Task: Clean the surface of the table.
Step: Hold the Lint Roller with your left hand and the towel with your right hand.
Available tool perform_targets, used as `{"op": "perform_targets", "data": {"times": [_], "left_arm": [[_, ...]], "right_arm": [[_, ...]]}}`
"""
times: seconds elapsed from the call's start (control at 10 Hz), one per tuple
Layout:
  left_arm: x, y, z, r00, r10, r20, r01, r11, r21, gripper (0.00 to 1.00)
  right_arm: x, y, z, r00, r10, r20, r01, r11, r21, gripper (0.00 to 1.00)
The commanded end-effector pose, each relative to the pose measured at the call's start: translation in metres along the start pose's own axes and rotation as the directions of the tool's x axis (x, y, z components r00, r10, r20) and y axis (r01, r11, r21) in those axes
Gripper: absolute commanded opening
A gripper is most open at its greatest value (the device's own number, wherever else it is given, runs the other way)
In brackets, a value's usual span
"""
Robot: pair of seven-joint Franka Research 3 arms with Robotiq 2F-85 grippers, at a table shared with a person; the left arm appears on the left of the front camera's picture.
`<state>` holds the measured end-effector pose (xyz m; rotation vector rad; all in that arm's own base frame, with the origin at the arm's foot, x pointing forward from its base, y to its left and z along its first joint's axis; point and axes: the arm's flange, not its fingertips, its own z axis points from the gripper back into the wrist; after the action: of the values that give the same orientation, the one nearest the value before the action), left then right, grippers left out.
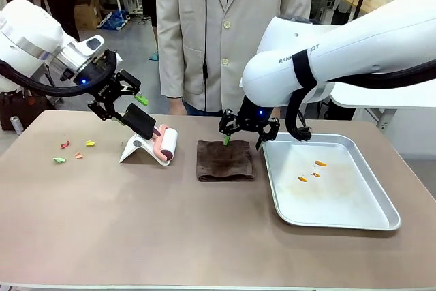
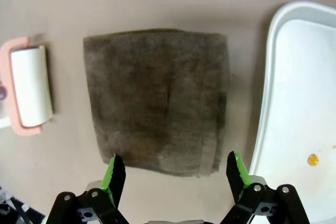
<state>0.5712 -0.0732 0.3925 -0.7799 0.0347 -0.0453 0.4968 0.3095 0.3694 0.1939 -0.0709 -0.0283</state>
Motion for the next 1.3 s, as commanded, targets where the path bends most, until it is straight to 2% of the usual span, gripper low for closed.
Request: {"op": "perform_targets", "data": {"times": [0.0,0.4,0.5,0.7,1.0,1.2], "left_arm": [[-0.006,0.002,-0.007,1.000,-0.007,0.014,0.007,0.999,-0.032,1.00],[-0.013,0.003,-0.006,0.999,0.001,0.032,0.000,0.999,-0.032,1.00],[-0.014,0.004,-0.007,1.000,0.000,0.030,0.001,1.000,-0.031,1.00],[-0.015,0.007,-0.007,1.000,0.005,0.026,-0.005,1.000,-0.022,1.00],[-0.014,0.008,-0.008,1.000,0.012,0.019,-0.012,1.000,0.016,1.00],[-0.014,0.010,-0.009,1.000,0.011,0.012,-0.011,1.000,0.017,1.00]], "right_arm": [[0.013,0.014,-0.006,0.998,-0.052,0.026,0.053,0.998,-0.044,1.00],[0.024,0.017,-0.020,0.991,-0.129,0.022,0.130,0.990,-0.050,1.00],[0.028,0.019,-0.023,0.993,-0.119,0.000,0.118,0.992,-0.049,1.00],[0.039,0.016,-0.031,0.995,-0.089,-0.047,0.083,0.989,-0.119,1.00],[0.044,0.016,-0.044,0.999,-0.033,-0.025,0.027,0.979,-0.203,1.00],[0.045,0.015,-0.057,0.999,-0.008,-0.047,-0.002,0.976,-0.216,1.00]]}}
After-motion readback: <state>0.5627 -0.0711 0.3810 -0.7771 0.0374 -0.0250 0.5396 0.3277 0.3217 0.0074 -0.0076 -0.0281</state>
